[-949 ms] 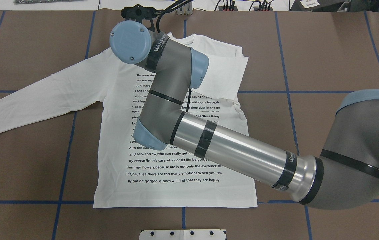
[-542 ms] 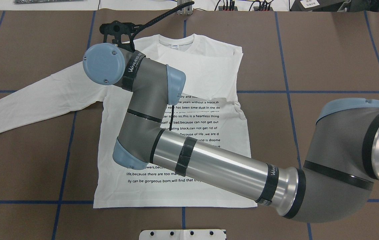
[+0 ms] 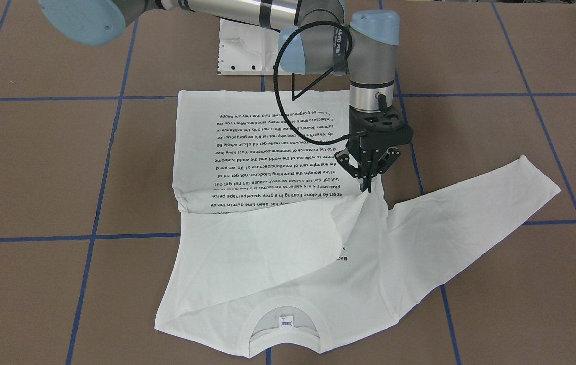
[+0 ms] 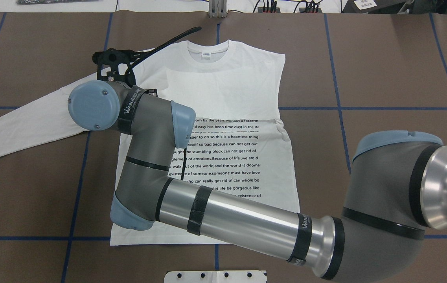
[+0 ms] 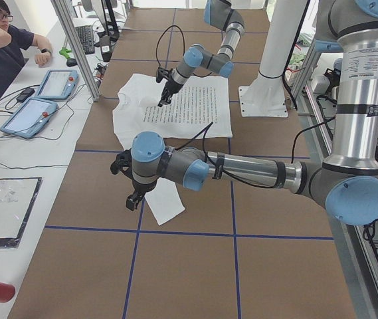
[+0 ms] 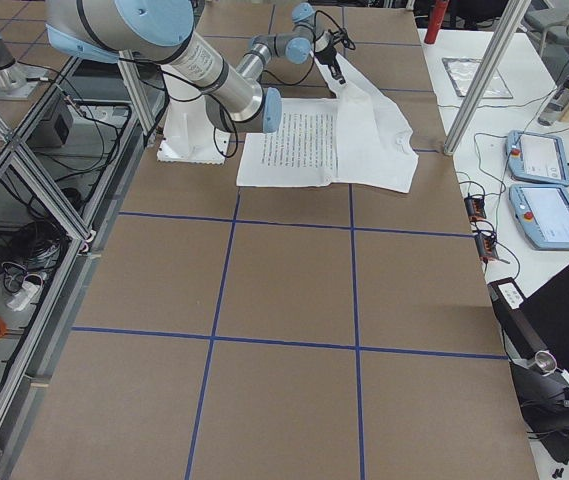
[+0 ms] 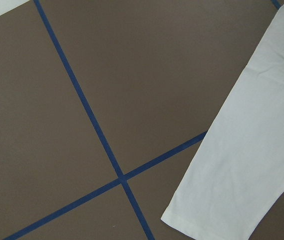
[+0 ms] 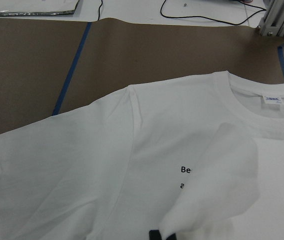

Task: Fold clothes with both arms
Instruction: 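Carry the sleeve with the right gripper across the shirt toward the collar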

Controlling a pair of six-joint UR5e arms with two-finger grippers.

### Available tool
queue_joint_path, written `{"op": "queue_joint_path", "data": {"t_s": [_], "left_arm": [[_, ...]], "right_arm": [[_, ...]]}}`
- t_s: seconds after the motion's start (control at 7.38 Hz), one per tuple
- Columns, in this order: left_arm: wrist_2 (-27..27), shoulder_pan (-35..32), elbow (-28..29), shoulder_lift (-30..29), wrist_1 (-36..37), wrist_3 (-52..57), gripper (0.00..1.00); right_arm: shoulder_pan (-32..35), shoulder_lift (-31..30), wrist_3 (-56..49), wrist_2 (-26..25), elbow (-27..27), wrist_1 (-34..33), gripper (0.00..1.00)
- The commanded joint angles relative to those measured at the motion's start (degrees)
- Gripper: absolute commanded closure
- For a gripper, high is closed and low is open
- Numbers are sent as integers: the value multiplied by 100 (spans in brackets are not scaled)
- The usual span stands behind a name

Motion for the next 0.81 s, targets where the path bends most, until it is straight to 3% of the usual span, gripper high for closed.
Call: {"op": "queue_joint_path", "data": {"t_s": [0.0,0.41,0.68], "left_arm": [[2,0,4,0,0,-9,0],[-6,9,3,0,0,-35,0],[-85,17,-23,-70,-18,-44,0]], "right_arm": [[-54,8,202,-24,-29,-33,1],[7,17,228,142,-64,-77,1],[584,-18,132,1349,-82,-331,1]]}}
